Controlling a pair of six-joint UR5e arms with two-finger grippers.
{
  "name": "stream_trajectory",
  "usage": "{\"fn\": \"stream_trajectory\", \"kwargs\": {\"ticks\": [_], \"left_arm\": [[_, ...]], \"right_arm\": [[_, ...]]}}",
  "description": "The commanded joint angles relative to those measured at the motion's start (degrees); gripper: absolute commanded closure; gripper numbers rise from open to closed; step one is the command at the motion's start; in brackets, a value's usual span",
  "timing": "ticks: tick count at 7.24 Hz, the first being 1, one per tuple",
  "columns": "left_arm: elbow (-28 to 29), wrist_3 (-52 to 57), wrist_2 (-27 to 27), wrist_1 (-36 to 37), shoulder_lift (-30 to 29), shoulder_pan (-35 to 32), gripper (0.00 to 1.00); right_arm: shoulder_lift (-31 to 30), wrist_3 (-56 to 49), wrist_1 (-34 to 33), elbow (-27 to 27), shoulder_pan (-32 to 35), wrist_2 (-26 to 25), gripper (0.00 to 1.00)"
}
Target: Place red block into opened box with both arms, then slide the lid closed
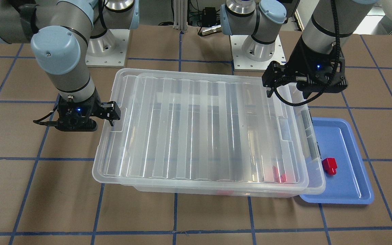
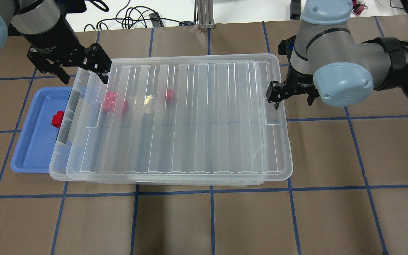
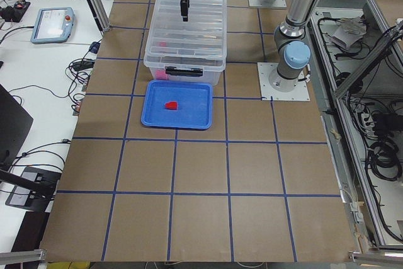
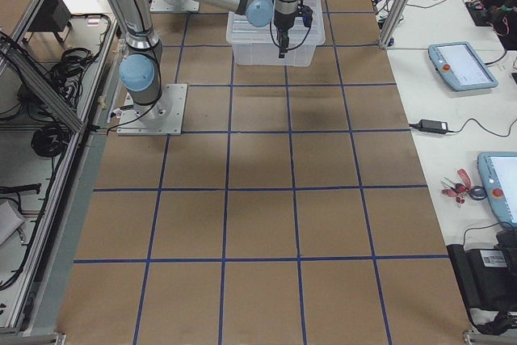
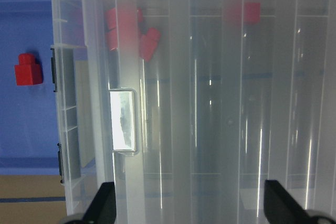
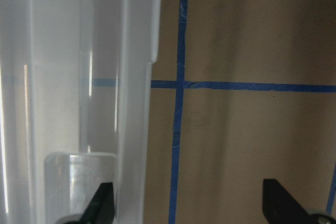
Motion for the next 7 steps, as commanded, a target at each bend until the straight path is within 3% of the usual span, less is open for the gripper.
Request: {"fn": "stream_trajectory", "kwargs": {"ticks": [1, 3, 5, 7], "left_arm": [[0.01, 0.0, 0.13, 0.16, 0.03, 0.0, 0.0], [0.01, 1.13, 0.13, 0.16, -0.14, 1.83, 0.0], [0.1, 3.32, -0.13, 0.24, -0.84, 10.07, 0.0], [-0.08, 12.61, -0.13, 1.73, -2.33, 13.52, 0.0]], "right_arm": [[0.01, -2.39, 0.43, 0.02, -2.51, -0.85, 0.0], [-0.43, -5.12, 0.78, 0.02, -4.28, -4.1, 0.0], [-0.52, -7.05, 0.78, 0.02, -5.67, -6.37, 0.0], [-0.52, -8.55, 0.78, -0.06, -6.74, -6.74, 0.0]]}}
